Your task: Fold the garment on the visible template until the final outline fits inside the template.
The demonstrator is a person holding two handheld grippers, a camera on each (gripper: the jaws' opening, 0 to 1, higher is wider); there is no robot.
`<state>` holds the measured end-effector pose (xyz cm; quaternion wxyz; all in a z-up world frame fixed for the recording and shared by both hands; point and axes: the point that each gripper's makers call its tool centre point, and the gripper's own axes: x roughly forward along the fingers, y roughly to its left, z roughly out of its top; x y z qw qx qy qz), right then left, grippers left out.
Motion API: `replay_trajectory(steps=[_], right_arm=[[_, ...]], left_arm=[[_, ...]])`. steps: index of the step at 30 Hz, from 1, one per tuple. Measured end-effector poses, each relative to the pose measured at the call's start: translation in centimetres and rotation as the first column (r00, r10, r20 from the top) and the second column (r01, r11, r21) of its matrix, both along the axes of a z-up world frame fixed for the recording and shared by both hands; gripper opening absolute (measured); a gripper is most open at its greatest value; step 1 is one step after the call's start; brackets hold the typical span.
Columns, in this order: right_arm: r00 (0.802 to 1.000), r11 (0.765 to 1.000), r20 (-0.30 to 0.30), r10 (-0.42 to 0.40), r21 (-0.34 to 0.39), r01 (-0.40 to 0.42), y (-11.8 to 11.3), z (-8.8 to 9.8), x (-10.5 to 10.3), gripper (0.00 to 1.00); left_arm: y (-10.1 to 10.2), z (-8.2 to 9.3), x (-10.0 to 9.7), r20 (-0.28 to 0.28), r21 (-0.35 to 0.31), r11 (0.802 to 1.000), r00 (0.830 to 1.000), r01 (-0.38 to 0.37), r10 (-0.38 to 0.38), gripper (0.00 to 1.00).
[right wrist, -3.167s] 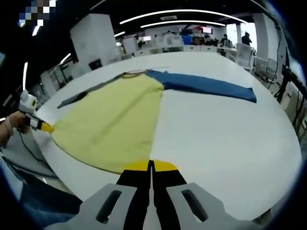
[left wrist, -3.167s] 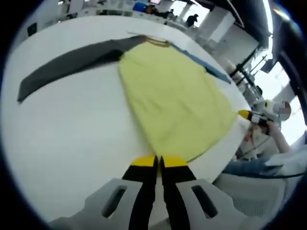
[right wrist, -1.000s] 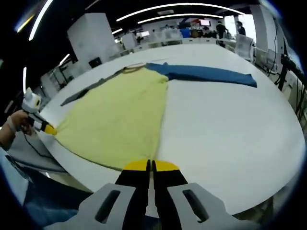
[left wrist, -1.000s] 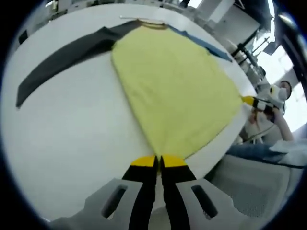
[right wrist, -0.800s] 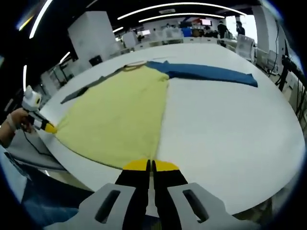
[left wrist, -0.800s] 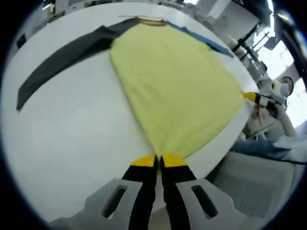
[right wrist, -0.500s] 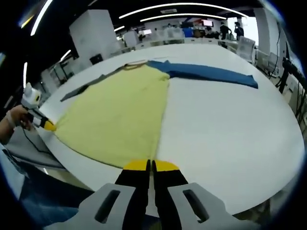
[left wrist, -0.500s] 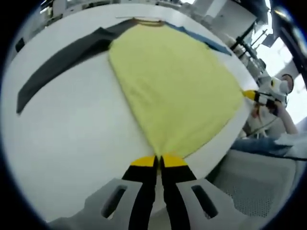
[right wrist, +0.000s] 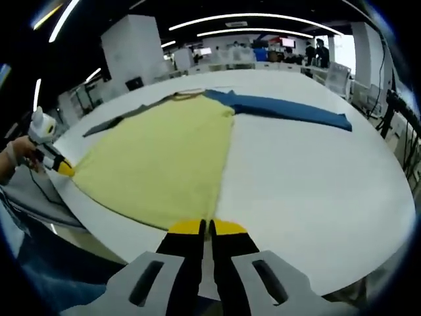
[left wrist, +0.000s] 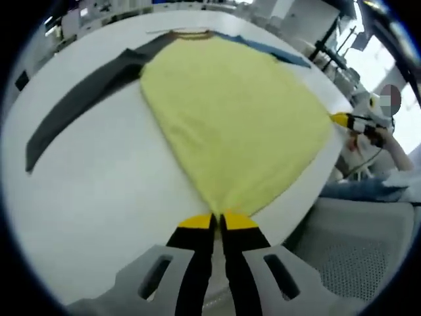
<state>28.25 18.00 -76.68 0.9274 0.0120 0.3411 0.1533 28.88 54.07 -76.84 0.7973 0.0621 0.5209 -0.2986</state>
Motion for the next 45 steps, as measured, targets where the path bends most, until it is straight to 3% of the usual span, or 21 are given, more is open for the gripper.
replay_trajectory(steps=[6,18,32,39,45], right_arm=[[1.0,1.0,0.012,-0.009,-0.017,0.009,-0.3,0.3,-0.3,0.16],[1.0,1.0,0.013,-0.015,-0.007,0.015,0.3,0.4,-0.5,0.21],[1.0,1.0,0.005,0.009,-0.027,-0.009,0.9,0.4,-1.2,0.31],[1.0,0.999,0.003,0.019,-0.038,-0.019,1.2,0.4,-1.7,0.38],[0.998,0.996,-0.002,0.056,-0.067,-0.056,1.6,0.3,-2.0,0.43]], left_arm=[[0.0,0.0,-0.2,0.009,-0.002,1.0,1.0,0.007,-0.007,0.05],[1.1,0.3,-1.2,0.017,0.01,1.0,1.0,0.0,0.0,0.14],[2.0,0.3,-2.4,0.029,-0.007,1.0,1.0,-0.007,0.008,0.17],[1.9,0.6,-2.8,0.034,-0.011,1.0,0.999,0.001,0.0,0.25],[1.9,0.8,-3.0,0.057,-0.005,1.0,0.998,0.004,-0.004,0.38]])
